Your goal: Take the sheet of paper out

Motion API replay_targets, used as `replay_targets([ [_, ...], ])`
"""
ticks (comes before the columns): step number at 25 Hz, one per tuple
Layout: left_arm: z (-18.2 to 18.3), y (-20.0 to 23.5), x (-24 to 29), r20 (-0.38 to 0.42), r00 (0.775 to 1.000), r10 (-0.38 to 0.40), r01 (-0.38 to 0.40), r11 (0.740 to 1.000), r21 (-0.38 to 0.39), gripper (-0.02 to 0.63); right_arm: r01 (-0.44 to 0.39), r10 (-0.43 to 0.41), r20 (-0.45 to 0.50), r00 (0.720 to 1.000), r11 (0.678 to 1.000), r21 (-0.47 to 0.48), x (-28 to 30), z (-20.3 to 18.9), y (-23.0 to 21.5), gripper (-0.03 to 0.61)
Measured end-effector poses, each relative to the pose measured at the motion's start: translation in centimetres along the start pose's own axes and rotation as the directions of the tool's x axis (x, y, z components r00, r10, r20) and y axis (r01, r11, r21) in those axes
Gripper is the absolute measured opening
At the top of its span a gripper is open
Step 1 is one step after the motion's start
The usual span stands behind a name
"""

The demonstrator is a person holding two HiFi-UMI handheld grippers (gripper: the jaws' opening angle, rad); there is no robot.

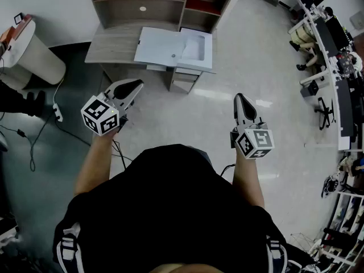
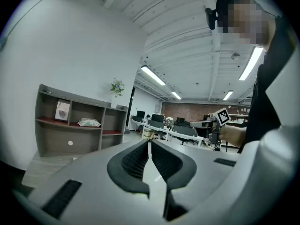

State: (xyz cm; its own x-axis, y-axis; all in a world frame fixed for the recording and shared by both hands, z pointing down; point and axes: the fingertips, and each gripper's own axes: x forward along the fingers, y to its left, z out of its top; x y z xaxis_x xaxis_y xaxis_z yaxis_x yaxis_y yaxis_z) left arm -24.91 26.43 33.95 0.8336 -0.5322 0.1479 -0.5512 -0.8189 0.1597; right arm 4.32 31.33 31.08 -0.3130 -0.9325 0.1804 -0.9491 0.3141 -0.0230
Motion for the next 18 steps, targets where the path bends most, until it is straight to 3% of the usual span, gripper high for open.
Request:
replay_targets([
  [10,-0.6,0.6,-0.8,-0.008,1.000,0.014,-0.014,1.000,-0.013,0.040,-0.029,0.029,0.015,0.999,0.999,0.023,0.3,0.2,1.0,0.014],
  [18,-0.9,0.7,-0.1,-0.005,0.999,0.042,-0.042,0.999,-0.024,0.040,-0.019,0.018,0.017,1.000,0.999,0.040,0.6,-0.6,-0.9,0.014],
])
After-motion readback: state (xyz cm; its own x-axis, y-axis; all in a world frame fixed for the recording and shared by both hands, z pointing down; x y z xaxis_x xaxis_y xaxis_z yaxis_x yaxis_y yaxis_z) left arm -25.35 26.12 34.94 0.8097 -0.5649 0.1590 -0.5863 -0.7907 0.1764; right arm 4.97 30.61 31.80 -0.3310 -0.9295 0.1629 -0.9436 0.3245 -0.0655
